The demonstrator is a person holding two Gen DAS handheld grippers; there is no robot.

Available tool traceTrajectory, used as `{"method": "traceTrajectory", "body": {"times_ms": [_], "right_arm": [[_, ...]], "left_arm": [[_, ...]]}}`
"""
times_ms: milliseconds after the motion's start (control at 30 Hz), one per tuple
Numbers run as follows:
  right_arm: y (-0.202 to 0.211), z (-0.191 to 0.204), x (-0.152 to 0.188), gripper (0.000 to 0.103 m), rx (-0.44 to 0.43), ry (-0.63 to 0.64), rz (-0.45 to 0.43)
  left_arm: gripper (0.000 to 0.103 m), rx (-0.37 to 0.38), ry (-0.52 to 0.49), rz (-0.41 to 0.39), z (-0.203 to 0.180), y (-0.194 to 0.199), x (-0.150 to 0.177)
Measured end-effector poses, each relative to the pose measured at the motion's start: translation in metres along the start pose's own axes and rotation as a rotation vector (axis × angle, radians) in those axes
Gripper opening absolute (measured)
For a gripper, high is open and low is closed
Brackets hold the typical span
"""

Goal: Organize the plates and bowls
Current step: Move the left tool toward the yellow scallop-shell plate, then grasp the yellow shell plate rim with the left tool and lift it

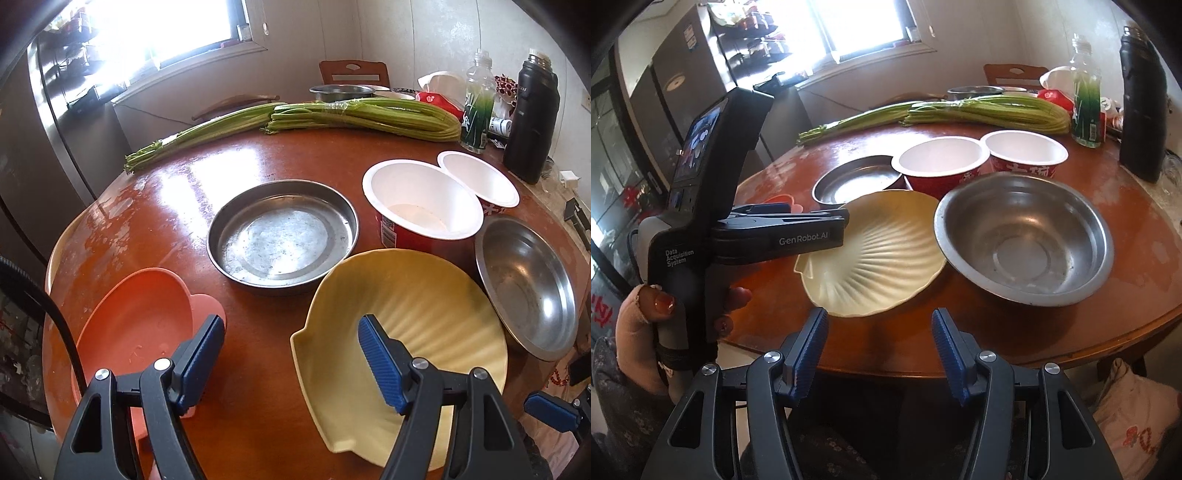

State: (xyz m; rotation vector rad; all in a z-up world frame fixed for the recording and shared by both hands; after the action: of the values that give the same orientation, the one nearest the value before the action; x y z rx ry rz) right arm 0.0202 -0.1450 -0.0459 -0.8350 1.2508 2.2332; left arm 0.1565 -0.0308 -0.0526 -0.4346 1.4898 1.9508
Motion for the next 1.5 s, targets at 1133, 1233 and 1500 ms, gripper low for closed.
{"method": "traceTrajectory", "body": {"times_ms": [1133,1233,1500], "right_arm": [[-0.04,-0.003,-0.017,0.061,0.019,0.049,0.023],[-0.038,0.0,-0.018,0.061,0.019,0.062,0.018],[-0.034,0.015,-0.015,0.061,-0.006,0.087,0.021]], "left_arm": [[0.044,0.077,0.0,0.032,-0.017,-0.015,0.0],[0.044,0.088,0.011,0.031,-0.013,-0.011,0.003],[0.044,0.086,0.045,0.011,0.006,0.007,0.007]]}}
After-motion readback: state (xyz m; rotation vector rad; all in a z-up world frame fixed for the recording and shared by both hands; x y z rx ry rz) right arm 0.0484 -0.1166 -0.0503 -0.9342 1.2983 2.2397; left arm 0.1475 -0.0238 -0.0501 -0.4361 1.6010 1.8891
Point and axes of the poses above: each gripper's, at about its wrist camera, not at the fingertips, and y roughly against the way its jaws point, z to its left, x to its underside, the point moved 5 cm from there along -y, roughly the way its jaws point, and after that the axes turned 14 degrees about -x, right-handed, at the moved point
